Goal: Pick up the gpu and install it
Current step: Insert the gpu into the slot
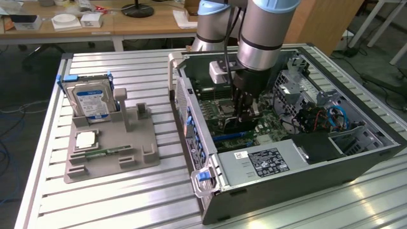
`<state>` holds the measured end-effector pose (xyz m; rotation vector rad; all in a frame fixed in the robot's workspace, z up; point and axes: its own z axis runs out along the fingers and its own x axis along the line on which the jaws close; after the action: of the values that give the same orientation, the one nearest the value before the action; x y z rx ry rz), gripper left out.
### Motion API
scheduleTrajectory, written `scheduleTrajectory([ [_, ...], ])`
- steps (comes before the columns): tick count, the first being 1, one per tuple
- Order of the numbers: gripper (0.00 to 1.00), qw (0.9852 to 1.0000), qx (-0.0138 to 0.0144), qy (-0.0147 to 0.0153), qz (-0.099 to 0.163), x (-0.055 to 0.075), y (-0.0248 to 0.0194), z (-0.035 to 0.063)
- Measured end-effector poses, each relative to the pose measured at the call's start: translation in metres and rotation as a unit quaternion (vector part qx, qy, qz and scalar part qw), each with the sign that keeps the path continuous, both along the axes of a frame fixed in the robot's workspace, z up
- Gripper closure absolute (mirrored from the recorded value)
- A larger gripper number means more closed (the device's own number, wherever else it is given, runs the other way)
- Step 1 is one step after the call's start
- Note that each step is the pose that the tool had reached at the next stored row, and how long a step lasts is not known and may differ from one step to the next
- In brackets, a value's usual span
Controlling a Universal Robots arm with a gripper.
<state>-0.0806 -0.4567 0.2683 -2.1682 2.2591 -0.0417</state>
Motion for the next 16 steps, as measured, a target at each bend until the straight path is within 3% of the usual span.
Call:
scheduleTrajectory([
  [11,0.74,1.0000,0.0000,0.0000,0.000,-0.0003,0.0000,-0.0019],
  [16,0.74,1.0000,0.0001,-0.0072,0.000,-0.0012,0.0000,-0.0019],
])
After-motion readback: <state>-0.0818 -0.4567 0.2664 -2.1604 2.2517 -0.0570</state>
